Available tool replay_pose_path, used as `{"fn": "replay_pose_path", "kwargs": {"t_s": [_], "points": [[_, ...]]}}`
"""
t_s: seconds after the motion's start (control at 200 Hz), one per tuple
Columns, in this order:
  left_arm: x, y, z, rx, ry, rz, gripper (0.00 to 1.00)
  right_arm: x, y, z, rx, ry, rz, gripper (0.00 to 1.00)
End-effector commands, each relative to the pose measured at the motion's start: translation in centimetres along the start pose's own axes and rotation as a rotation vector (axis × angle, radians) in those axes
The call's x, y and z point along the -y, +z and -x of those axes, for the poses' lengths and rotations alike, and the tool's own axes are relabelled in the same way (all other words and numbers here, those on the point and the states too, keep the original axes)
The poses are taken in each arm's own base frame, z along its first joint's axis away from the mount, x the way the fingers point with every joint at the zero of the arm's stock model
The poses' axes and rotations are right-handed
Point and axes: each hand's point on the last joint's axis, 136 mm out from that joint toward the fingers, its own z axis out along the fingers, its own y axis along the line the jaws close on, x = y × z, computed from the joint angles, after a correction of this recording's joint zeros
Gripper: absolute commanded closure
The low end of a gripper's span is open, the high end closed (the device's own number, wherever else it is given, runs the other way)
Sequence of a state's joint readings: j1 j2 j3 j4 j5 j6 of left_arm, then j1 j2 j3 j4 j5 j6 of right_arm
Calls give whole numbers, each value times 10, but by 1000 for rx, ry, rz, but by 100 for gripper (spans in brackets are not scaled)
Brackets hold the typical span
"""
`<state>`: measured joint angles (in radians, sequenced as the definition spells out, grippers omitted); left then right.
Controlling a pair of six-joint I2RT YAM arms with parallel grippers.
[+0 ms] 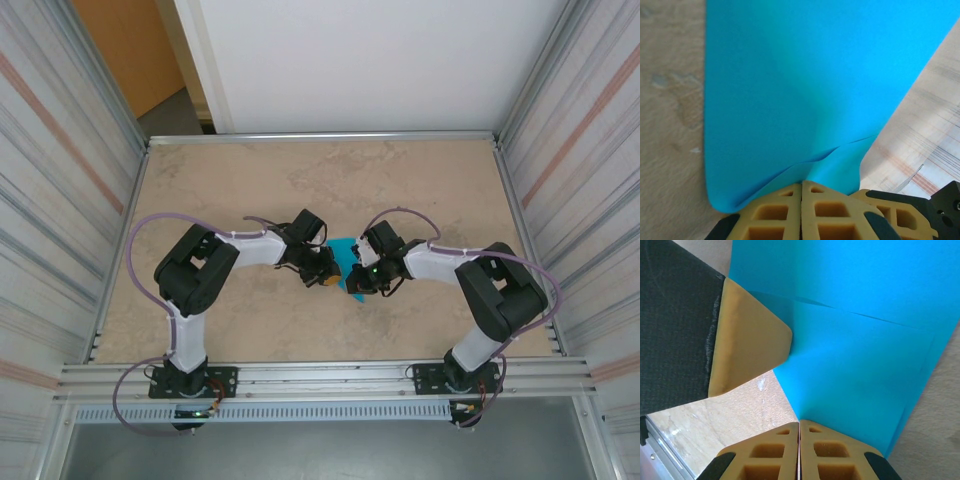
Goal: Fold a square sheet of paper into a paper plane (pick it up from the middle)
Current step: Third fold the triangle at the center of the table.
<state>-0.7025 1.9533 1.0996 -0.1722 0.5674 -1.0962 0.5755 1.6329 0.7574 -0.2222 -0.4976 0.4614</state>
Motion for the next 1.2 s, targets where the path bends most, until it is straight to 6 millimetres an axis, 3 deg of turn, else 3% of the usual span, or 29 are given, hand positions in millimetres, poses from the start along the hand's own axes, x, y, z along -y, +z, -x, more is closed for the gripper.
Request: {"fn": "replay_pose_path", "kwargs": {"t_s": [0.0, 0.476, 0.777, 0.927, 1.193], "points": [[-70, 16, -7, -12, -92, 232, 93, 8, 0, 2, -6, -4, -39, 92], [-73, 14, -6, -11, -93, 244, 93, 20, 5, -11, -45, 17, -73, 92], [-87, 14, -4, -8, -96, 286, 93, 39, 1, -44, -164, 113, -154, 91], [-99, 15, -5, -16, -111, 305, 93, 38, -6, -56, -179, 182, -132, 90], [-91, 16, -2, -17, -98, 290, 93, 45, -16, -71, -168, 251, -164, 87]]}}
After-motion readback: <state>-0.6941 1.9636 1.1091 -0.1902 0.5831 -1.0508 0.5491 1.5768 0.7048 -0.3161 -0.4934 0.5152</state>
